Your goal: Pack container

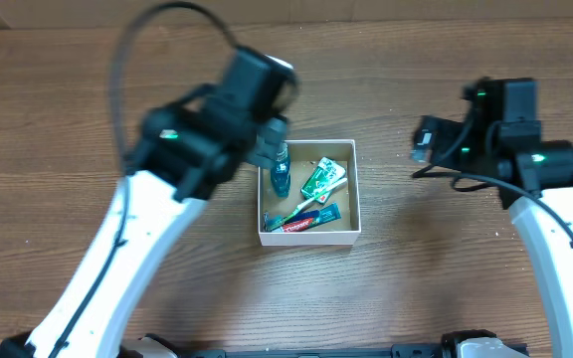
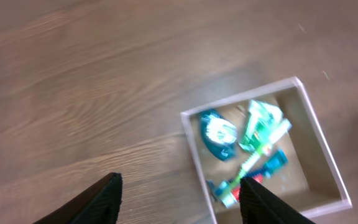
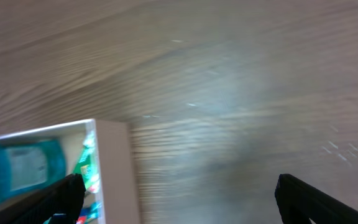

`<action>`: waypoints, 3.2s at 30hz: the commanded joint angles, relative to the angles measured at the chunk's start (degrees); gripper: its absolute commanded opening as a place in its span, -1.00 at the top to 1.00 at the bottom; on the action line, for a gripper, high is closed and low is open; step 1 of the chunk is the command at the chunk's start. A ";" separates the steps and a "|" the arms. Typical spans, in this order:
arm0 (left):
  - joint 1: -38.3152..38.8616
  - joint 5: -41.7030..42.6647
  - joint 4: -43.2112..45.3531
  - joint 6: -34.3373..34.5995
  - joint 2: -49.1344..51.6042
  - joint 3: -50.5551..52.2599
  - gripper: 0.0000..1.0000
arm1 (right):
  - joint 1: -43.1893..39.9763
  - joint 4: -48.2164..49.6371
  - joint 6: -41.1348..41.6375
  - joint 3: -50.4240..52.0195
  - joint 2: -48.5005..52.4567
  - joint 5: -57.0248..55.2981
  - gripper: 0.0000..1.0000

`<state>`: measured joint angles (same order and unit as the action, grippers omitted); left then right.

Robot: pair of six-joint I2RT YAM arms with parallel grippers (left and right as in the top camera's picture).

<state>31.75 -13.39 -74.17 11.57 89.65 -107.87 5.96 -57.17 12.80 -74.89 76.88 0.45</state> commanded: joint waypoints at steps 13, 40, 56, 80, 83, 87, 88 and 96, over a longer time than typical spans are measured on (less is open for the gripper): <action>-26.29 5.31 2.05 1.99 5.62 -0.13 -1.00 | 5.92 17.18 -1.09 0.04 8.26 -4.90 -1.00; -20.11 4.92 21.29 3.89 -63.12 68.17 -1.00 | 5.92 5.53 3.93 29.90 -43.28 -8.79 -1.00; -20.11 4.92 16.83 3.89 -63.04 68.46 -1.00 | 5.92 4.39 3.13 30.25 -44.24 -8.79 -1.00; -20.11 4.92 16.79 3.89 -63.04 68.46 -1.00 | 1.99 53.16 -11.23 74.44 -76.72 -5.09 -1.00; -20.11 4.92 16.76 3.89 -63.04 68.46 -1.00 | 2.01 52.57 -13.64 74.44 -76.72 -3.72 -1.00; -20.11 4.92 16.76 3.89 -63.04 68.46 -1.00 | 2.01 52.61 -13.68 74.44 -76.72 -3.78 -1.00; -20.11 4.92 16.79 3.89 -63.04 68.46 -1.00 | 2.01 52.61 -13.68 74.44 -76.72 -3.78 -1.00; -20.11 4.92 16.76 3.89 -63.04 68.46 -1.00 | 2.01 52.61 -13.68 74.44 -76.72 -3.78 -1.00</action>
<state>11.40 -8.58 -57.47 14.70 26.89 -39.66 8.25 -4.78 -0.27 -1.04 0.67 -3.40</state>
